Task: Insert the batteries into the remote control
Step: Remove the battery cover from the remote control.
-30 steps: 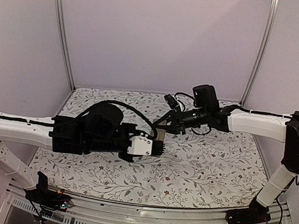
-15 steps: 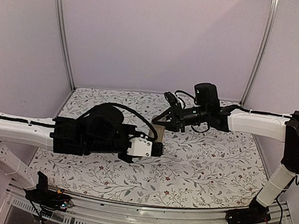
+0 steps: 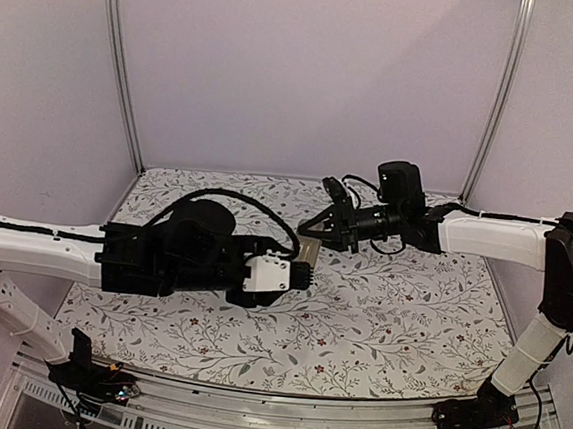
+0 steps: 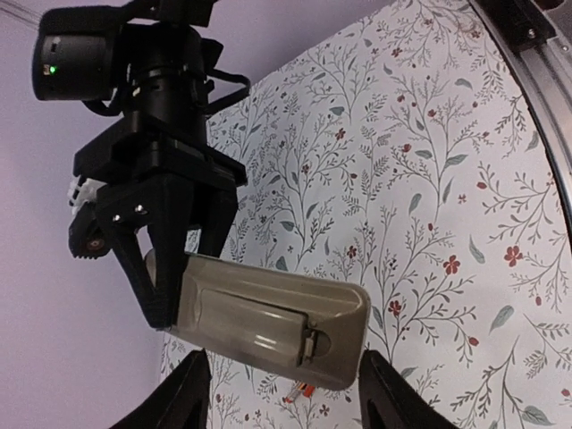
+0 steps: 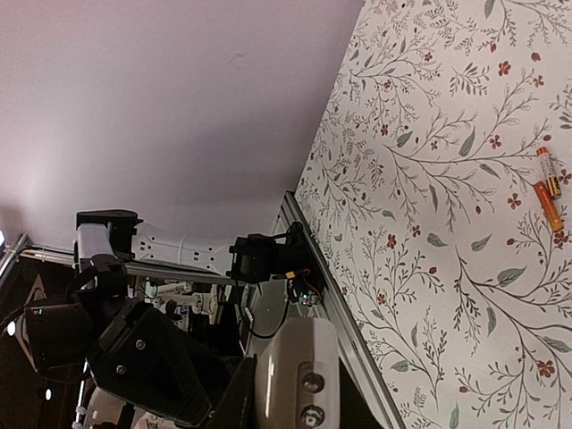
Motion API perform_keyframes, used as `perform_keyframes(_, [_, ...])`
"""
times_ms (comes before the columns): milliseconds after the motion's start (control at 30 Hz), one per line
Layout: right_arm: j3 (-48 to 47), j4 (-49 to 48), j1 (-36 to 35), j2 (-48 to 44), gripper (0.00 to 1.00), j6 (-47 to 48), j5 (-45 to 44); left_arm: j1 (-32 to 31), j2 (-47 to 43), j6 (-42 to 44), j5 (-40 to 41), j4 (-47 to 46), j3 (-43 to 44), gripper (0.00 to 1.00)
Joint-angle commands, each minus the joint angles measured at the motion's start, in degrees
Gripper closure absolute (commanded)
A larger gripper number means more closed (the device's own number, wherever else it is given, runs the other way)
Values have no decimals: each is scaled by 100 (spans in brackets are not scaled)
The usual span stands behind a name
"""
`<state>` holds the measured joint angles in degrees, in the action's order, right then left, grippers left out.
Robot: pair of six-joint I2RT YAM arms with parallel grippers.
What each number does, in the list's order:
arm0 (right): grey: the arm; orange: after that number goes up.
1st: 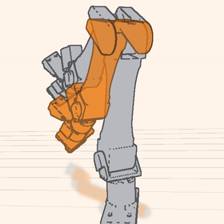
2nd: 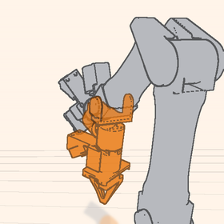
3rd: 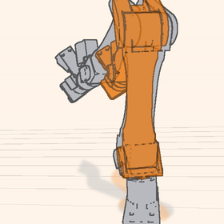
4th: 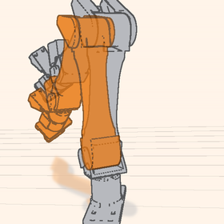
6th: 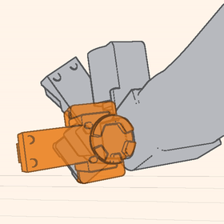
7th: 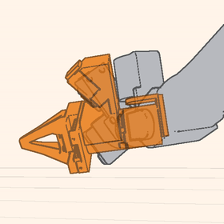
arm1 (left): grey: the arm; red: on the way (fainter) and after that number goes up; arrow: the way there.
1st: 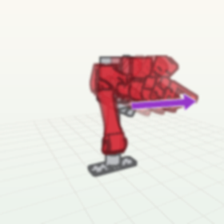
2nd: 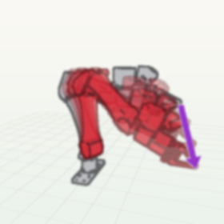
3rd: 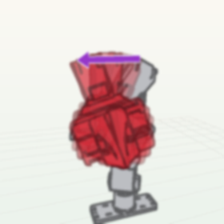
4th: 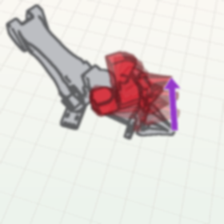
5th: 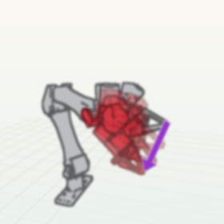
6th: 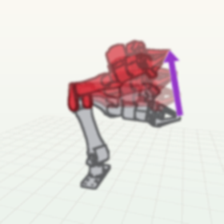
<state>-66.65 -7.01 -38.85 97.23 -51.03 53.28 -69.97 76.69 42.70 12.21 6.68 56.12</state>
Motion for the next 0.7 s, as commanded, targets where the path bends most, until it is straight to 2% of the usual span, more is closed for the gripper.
perform_keyframes(0, [150,-170,117,-87,100,26,-342,265,-252,-1222,89,-179,-38,40])
perform_keyframes(167, [184,-165,172,-151,100,200,-944,728,-154,-3521,-81,100,352,37])
perform_keyframes(300, [133,-166,199,-148,100,261,-1335,987,181,-4720,-159,610,823,38])
perform_keyframes(467, [79,-127,208,-93,100,269,-1540,1161,874,-5569,-510,1482,1621,40])
perform_keyframes(667, [126,-42,215,-107,100,285,-1652,1204,1545,-5893,-966,2135,2295,41])
